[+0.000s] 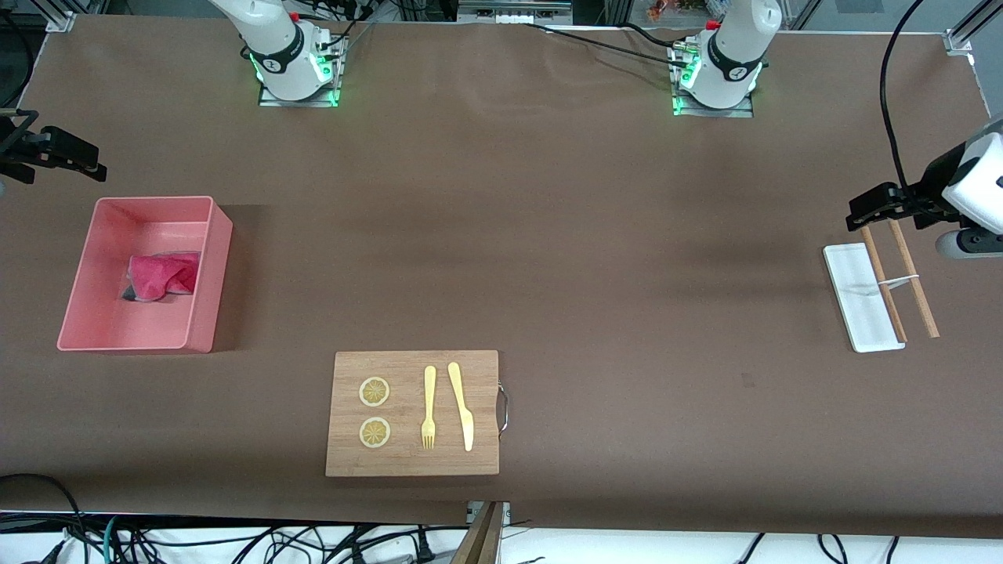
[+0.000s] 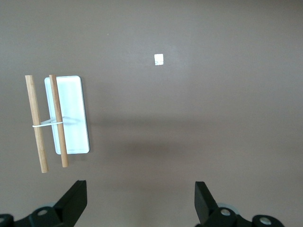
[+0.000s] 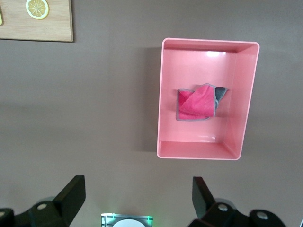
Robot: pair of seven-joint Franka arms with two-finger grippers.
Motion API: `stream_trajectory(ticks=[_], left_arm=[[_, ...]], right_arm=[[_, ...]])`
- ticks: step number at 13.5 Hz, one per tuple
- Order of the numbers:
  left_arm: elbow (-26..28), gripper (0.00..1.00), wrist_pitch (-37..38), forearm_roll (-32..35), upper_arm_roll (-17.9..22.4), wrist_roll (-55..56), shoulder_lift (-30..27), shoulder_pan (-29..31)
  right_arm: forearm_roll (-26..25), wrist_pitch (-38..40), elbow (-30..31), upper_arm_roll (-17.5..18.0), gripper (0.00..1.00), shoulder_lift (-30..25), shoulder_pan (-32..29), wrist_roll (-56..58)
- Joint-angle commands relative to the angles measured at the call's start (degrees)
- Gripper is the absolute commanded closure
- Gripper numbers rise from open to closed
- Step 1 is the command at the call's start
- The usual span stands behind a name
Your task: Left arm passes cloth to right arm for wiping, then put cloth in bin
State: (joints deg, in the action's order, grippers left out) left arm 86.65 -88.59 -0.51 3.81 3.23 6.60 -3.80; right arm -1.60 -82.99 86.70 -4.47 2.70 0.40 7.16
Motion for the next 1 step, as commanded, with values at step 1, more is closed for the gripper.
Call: stream_trajectory(ticks=[1], left_arm=[[-0.96, 0.00, 1.40, 0.07, -0.39, -0.86, -0.19, 0.02]], right_arm=[[0.02, 1.08, -0.75, 1.04, 0.00, 0.29, -1.37, -0.48]])
